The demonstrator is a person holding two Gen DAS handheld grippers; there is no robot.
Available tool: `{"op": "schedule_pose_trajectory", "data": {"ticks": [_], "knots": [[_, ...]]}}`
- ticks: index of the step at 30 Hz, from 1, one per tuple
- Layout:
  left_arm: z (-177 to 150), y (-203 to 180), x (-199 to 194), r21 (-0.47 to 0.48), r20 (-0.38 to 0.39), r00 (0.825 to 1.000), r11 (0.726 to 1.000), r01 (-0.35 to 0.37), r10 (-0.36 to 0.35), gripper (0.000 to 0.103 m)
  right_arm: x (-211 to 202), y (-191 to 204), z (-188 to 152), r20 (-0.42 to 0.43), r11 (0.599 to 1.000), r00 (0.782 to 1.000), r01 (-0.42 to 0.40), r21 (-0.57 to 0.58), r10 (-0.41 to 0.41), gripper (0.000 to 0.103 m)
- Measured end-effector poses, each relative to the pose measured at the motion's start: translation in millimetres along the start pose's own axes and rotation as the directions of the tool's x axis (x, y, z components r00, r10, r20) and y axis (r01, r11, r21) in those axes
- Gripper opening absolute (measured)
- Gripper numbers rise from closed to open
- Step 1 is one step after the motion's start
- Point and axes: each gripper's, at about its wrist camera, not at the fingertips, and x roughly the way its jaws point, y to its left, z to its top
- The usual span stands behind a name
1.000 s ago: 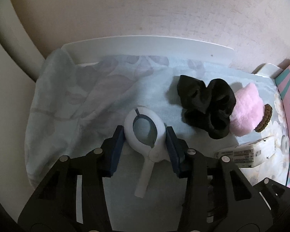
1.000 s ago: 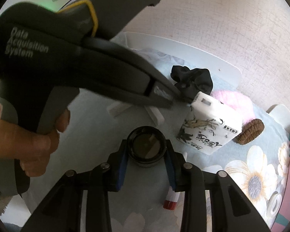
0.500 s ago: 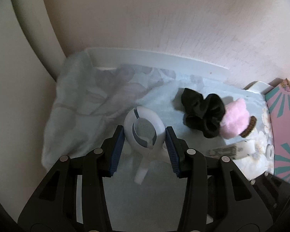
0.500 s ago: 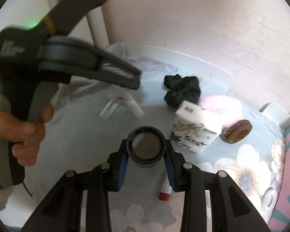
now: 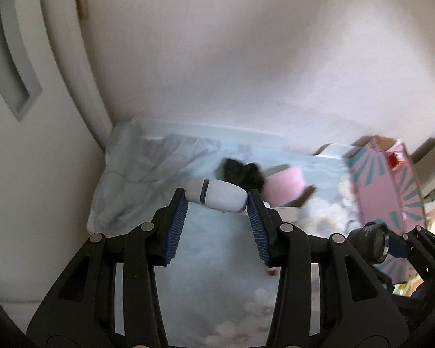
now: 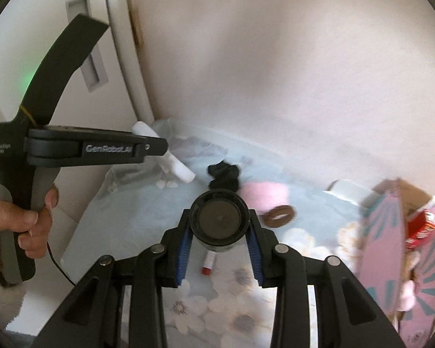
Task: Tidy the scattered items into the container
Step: 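Grasp the white plastic clip with the left gripper while the right grasps the black round cap, then carry the clip and cap into the cardboard box and open both grippers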
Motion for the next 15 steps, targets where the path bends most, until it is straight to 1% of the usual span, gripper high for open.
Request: {"op": "schedule_pose_trajectory", "data": {"ticks": [1, 4, 6, 11, 15], "knots": [[1.8, -6.7, -7.4, 0.006, 0.009, 1.000, 1.000, 0.007, -0.007, 0.040, -11.9, -6.7, 8.5, 0.010, 1.000, 1.000, 0.008, 0.006, -0.009, 0.033], [6.6, -33.5, -23.5, 0.035, 0.033, 0.999, 0.999, 0.034, -0.035, 0.040, -49.8, -24.9, 15.7, 0.039, 0.999, 0.998, 0.043, 0.020, -0.043, 0.033], [8.0, -51.7, -24.9, 0.053, 0.043, 0.997, 0.997, 0.054, -0.057, 0.040, -62.9, -38.2, 15.3, 0.058, 0.997, 0.996, 0.067, 0.036, -0.069, 0.033], [11.1, -109.2, -31.7, 0.119, 0.056, 0.991, 0.986, 0.117, -0.124, 0.040, -97.5, -80.8, 3.3, 0.100, 0.989, 0.989, 0.094, 0.116, -0.106, 0.033], [7.9, -162.4, -27.4, 0.191, 0.033, 0.983, 0.967, 0.171, -0.180, 0.040, -114.0, -118.4, -16.3, 0.080, 0.973, 0.981, 0.162, 0.162, -0.176, 0.033]]}}
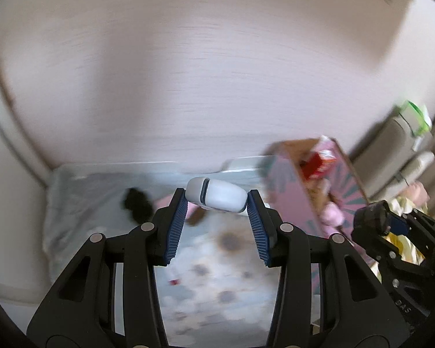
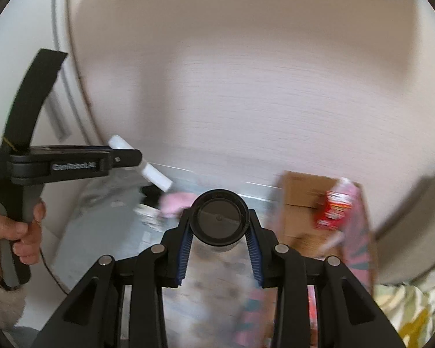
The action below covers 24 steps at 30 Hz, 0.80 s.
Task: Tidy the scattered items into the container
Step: 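Carry the clip and cap into the cardboard box and open both grippers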
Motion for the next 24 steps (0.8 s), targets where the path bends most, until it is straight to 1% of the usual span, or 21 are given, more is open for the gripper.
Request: {"op": "schedule_pose_trajectory", "data": {"ticks": [3, 6, 9, 15, 18, 21, 24], "knots": [[3.0, -41.1, 9.0, 0.052, -0.019, 0.999, 0.998, 0.044, -0.043, 0.040, -5.8, -33.2, -13.2, -0.026, 0.998, 0.999, 0.044, 0.046, -0.043, 0.033], [4.7, -74.6, 26.9, 0.086, -0.052, 0.996, 0.993, 0.079, -0.075, 0.040, -4.3, -60.6, -25.1, -0.085, 0.994, 0.993, 0.090, 0.069, -0.084, 0.033], [6.3, -100.8, 47.9, 0.109, -0.084, 0.992, 0.989, 0.101, -0.093, 0.040, 2.2, -82.7, -37.1, -0.139, 0.991, 0.986, 0.105, 0.085, -0.092, 0.033], [7.0, -141.8, 92.8, 0.140, -0.142, 0.984, 0.982, 0.130, -0.110, 0.039, 26.1, -106.0, -54.9, -0.216, 0.992, 0.973, 0.104, 0.069, -0.087, 0.033], [5.0, -162.2, 108.7, 0.183, -0.159, 0.983, 0.975, 0.123, -0.095, 0.039, 42.2, -114.4, -64.2, -0.254, 0.994, 0.965, 0.087, 0.066, -0.068, 0.033], [1.7, -176.3, 119.7, 0.196, -0.175, 0.979, 0.971, 0.136, -0.101, 0.039, 52.1, -122.7, -71.8, -0.270, 0.995, 0.962, 0.060, 0.074, -0.037, 0.033], [-1.0, -185.9, 128.6, 0.210, -0.185, 0.978, 0.969, 0.131, -0.092, 0.039, 57.4, -129.3, -76.4, -0.278, 0.996, 0.960, 0.042, 0.076, -0.019, 0.033]]}}
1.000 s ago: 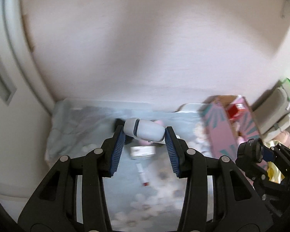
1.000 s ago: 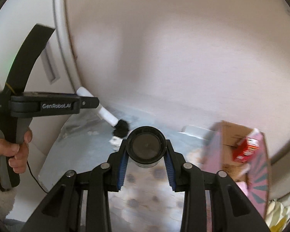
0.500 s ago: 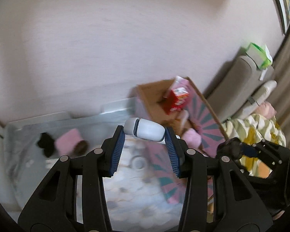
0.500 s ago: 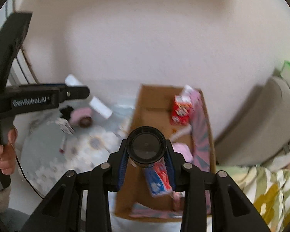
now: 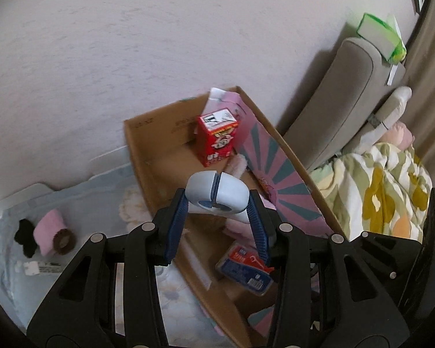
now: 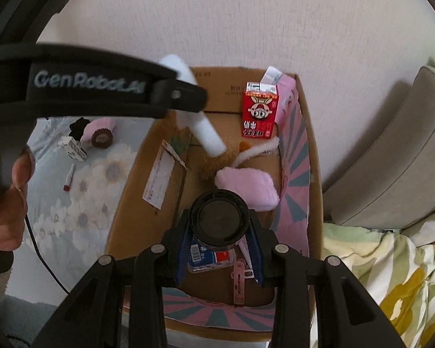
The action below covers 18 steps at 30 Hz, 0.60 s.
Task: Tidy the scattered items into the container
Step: 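Carry the clip and cap into the cardboard box and open both grippers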
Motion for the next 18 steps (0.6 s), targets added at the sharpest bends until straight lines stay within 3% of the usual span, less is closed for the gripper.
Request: {"op": "schedule_pose_trajectory", "data": {"ticks": [7, 9, 10, 11, 12, 13, 15, 18], "knots": [[2.7, -4.8, 16.3, -0.004, -0.026, 1.000, 1.000, -0.008, 0.008, 0.039, 6.4, -12.3, -1.6, -0.011, 1.000, 1.000, -0.022, 0.005, 0.022, 0.033], [3.0, -6.2, 16.2, -0.006, -0.027, 0.998, 0.999, 0.051, -0.052, 0.041, 6.5, -12.7, -1.3, -0.012, 1.000, 1.000, -0.018, -0.001, 0.018, 0.033], [3.3, -7.0, 14.7, -0.010, -0.023, 0.997, 0.997, 0.076, -0.076, 0.045, 6.6, -12.9, -1.1, -0.012, 1.000, 1.000, -0.016, -0.003, 0.015, 0.033], [4.0, -8.1, 11.6, -0.016, -0.013, 0.997, 0.997, 0.081, -0.081, 0.066, 6.5, -13.2, -0.8, -0.011, 1.000, 1.000, -0.020, -0.004, 0.020, 0.033], [4.9, -8.9, 8.5, -0.021, 0.000, 0.998, 0.998, 0.065, -0.065, 0.090, 5.5, -14.2, -0.2, -0.010, 0.999, 0.999, -0.037, 0.001, 0.037, 0.039], [6.0, -9.4, 4.7, -0.024, 0.017, 0.999, 0.999, 0.037, -0.036, 0.098, 4.2, -15.5, 0.4, -0.007, 0.999, 0.999, -0.053, 0.009, 0.053, 0.052], [7.7, -10.0, -6.1, -0.015, 0.062, 0.998, 1.000, 0.005, -0.004, 0.102, -0.4, -17.2, 2.2, 0.013, 0.998, 0.998, -0.054, 0.018, 0.054, 0.067], [11.1, -7.1, -16.6, -0.004, 0.072, 0.997, 0.999, -0.037, 0.037, 0.102, -8.7, -17.0, 7.3, 0.044, 0.999, 0.998, -0.039, 0.016, 0.038, 0.071]]}}
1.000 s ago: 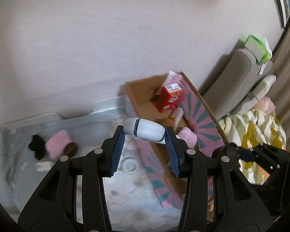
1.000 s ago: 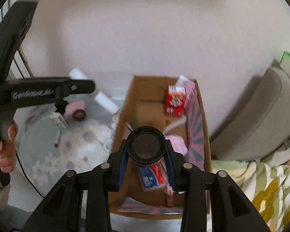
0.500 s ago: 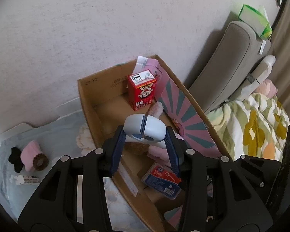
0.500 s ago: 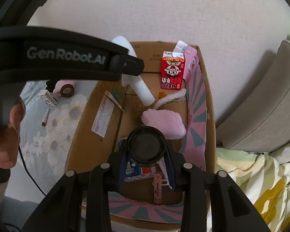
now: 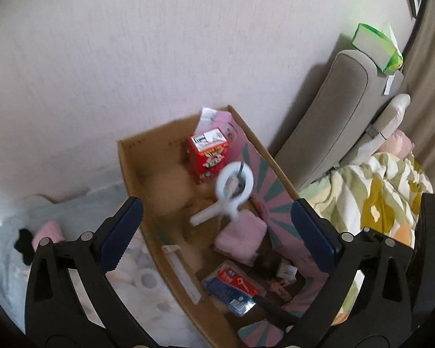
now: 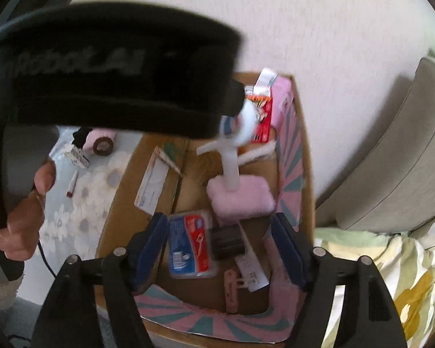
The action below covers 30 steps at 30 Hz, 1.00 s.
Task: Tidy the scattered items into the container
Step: 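Carry the clip and cap into the cardboard box and open both grippers, then return both grippers to the white box and red-capped tube on the blanket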
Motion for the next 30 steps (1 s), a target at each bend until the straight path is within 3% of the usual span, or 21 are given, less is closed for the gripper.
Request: {"op": "schedule_pose_trajectory", "data": {"ticks": [10, 16, 21, 30], "knots": [[-10.0, 55.1, -47.5, -0.082, 0.052, 0.996, 0.994, -0.068, 0.072, 0.102, -18.9, 20.4, 18.8, 0.052, 0.999, 0.998, 0.042, -0.019, -0.041, 0.071], [-34.5, 104.2, -92.2, -0.119, 0.097, 0.980, 0.979, -0.164, 0.176, 0.102, -34.2, 34.2, 28.8, 0.108, 0.997, 0.992, 0.074, -0.035, -0.070, 0.071], [-55.2, 152.3, -126.6, -0.178, 0.104, 0.958, 0.953, -0.245, 0.266, 0.102, -43.7, 48.3, 36.5, 0.138, 0.996, 0.988, 0.073, -0.043, -0.067, 0.071], [-89.4, 234.0, -186.1, -0.327, 0.111, 0.922, 0.889, -0.319, 0.371, 0.102, -50.7, 97.1, 51.5, 0.176, 0.994, 0.984, 0.046, -0.095, -0.029, 0.071]]}}
